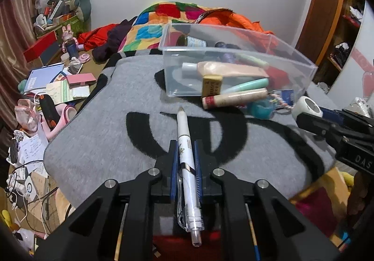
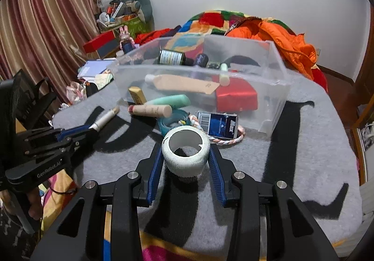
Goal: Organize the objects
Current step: 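Carry white pen into clear box with left tool while right tool carries white tape roll in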
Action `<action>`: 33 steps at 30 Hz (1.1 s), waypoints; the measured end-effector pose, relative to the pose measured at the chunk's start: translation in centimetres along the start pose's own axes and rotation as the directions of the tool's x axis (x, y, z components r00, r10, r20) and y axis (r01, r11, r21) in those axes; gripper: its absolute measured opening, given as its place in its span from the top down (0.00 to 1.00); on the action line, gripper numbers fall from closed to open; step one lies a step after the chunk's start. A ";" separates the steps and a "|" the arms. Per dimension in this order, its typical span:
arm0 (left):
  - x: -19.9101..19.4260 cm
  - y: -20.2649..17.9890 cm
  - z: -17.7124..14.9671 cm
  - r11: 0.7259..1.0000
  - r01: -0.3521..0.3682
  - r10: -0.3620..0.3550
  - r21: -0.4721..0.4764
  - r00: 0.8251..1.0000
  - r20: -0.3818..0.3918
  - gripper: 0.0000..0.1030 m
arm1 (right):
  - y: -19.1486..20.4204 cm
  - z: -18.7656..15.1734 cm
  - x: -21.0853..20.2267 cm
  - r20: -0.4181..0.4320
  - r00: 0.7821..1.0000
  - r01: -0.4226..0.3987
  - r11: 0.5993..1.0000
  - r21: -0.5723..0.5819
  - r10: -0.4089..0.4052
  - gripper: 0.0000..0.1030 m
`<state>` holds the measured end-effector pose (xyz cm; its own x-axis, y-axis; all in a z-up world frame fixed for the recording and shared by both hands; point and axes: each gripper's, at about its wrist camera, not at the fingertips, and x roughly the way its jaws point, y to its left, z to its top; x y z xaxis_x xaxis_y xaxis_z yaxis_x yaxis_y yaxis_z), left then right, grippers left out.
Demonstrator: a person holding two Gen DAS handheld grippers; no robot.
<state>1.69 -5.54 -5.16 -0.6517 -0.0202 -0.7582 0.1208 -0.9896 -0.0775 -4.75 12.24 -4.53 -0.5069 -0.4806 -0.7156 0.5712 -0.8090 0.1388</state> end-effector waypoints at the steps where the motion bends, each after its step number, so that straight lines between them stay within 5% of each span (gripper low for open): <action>1: -0.5 -0.1 0.1 1.000 0.012 -0.012 -0.003 1.000 0.011 0.88 | 0.0 0.1 -0.3 0.008 1.000 0.000 1.000 0.002 0.000 0.66; 14: -4.2 -2.1 3.0 0.995 0.097 -0.101 0.037 0.987 0.122 0.98 | -0.7 2.4 -3.1 0.114 0.993 0.007 1.000 0.025 -0.010 0.66; 19: -4.0 -2.6 4.0 0.996 0.052 -0.061 0.069 0.988 0.141 0.97 | -1.2 3.1 -3.1 0.126 0.992 0.018 0.999 0.033 -0.022 0.66; 23: -1.9 -1.1 3.2 0.999 0.026 -0.029 0.042 0.997 0.071 0.71 | -1.6 3.1 -2.8 0.114 0.993 0.019 0.999 0.037 -0.023 0.66; 25: -0.1 0.3 2.4 0.997 0.076 -0.076 -0.007 0.997 -0.006 0.59 | -1.8 3.3 -2.6 0.111 0.993 0.020 0.999 0.041 -0.025 0.66; 29: 2.4 0.8 1.1 0.993 0.115 -0.117 -0.036 0.990 -0.083 0.59 | -2.3 3.9 -2.3 0.116 0.993 0.026 0.998 0.049 -0.032 0.66; 33: 2.6 -0.8 0.7 0.999 0.020 -0.019 0.033 0.999 -0.030 0.71 | -2.6 4.8 -1.8 0.118 0.993 0.022 0.998 0.060 -0.029 0.66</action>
<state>-0.64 -4.87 -6.66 -0.6314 0.0033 -0.7755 0.0829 -0.9940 -0.0718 -8.43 13.61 -0.35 -0.5962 -0.4934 -0.6333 0.5198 -0.8384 0.1639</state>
